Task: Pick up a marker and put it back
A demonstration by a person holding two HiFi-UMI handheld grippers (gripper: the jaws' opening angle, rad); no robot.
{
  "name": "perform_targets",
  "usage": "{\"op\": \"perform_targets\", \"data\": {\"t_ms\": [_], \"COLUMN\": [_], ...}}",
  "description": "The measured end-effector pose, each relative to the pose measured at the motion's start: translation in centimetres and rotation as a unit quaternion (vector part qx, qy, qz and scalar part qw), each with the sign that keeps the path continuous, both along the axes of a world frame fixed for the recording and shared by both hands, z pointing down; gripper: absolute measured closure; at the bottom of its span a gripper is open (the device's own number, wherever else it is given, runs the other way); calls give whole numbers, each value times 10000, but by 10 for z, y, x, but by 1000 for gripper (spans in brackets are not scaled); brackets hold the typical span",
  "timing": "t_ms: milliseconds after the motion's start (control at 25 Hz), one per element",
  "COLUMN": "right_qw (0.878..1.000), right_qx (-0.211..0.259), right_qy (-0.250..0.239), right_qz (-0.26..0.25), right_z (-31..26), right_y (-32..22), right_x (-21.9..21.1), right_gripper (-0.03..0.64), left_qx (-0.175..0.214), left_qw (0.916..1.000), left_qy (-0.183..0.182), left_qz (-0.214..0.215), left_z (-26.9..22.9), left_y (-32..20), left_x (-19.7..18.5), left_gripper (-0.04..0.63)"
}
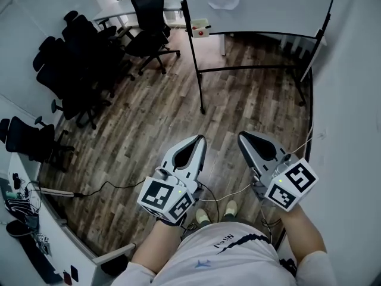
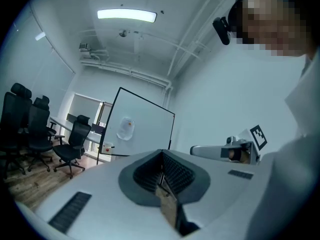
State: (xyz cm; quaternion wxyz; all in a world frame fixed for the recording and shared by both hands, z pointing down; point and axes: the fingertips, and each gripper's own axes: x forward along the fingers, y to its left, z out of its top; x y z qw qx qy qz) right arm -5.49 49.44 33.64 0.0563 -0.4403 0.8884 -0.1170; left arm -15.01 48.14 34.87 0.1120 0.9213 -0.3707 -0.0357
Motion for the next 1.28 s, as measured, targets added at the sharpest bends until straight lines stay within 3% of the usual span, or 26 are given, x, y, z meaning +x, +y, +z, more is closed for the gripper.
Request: {"op": "perform_targets", "data": {"t_ms": [360,720,1040,1280], "right_qw": [9999,9993,9996,9994], "right_qx": [28,88,57,-15], "right_qy": [63,-225,-99,-9], "right_qz": [110,279,277,341], "right_z": [1,-10,5,19], "right_y": [-3,-15,-37,-88], "right_x": [35,95,98,103], "right_gripper": [604,604,604,604], "left_qx": [111,220,200,173], "left_qw": [9999,9996,9996,9998], "left_qy": [-45,-116,-176,-74], "left_qz": [119,-166,-22,92], "left_z": [-6,-19,-6,9], "left_y": [-3,-15,-39,-92], "left_x": [49,71,95,106], "left_gripper": [584,584,584,584]}}
